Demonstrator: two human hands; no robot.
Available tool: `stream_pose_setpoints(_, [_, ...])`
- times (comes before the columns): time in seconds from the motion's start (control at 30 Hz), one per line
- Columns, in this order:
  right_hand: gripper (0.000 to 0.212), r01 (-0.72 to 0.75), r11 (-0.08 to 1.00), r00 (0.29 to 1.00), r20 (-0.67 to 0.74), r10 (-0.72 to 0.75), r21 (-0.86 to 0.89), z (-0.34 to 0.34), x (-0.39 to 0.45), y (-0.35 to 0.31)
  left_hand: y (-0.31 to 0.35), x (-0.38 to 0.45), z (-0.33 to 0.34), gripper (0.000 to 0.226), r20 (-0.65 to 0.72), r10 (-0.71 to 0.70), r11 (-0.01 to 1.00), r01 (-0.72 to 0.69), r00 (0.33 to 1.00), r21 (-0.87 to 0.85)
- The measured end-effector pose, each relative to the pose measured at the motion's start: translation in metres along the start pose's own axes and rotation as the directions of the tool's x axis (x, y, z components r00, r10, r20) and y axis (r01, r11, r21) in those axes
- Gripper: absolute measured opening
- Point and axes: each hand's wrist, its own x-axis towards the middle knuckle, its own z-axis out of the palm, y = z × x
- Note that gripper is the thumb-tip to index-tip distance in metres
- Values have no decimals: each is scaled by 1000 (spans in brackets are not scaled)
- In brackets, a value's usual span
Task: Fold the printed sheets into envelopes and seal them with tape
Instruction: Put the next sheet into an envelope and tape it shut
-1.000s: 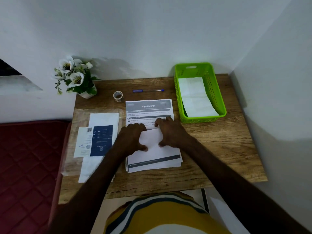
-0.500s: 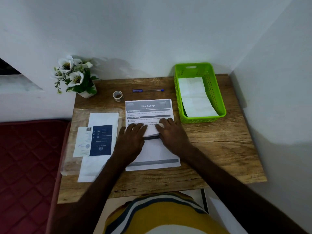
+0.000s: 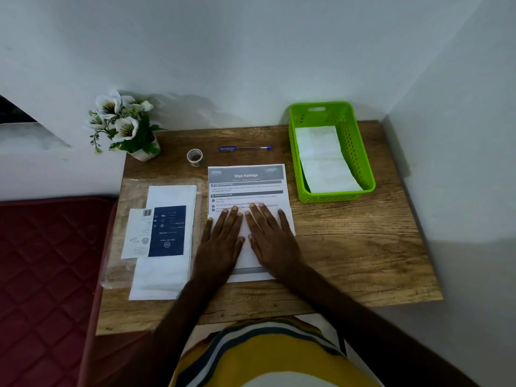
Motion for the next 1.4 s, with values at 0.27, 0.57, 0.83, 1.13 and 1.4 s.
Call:
stream_pose_setpoints(0.27, [66,-69,992,997,24,67,105,18,-8,8,-1,-2,7,60,-72,19,1000,-20,997,-14])
stream_pose_setpoints(0.57, [84,-208,975,977,76,201,84,24,-34,41,0,-2,11,67,-91,-47,993,36,995,-113])
stream_pose_setpoints(0.83, [84,-211,975,972,117,202,69,19,-33,38,2,-2,3,67,-96,-73,979,53,993,-194])
stream_pose_setpoints(1.13, [83,-202,974,975,113,191,101,10,-32,36,4,0,-9,66,-135,-99,953,55,986,-298])
stream_pose_setpoints(1.4, [47,-75,965,965,-227,134,250,3,-39,14,-22,-3,-22,54,-274,-99,967,28,957,-255])
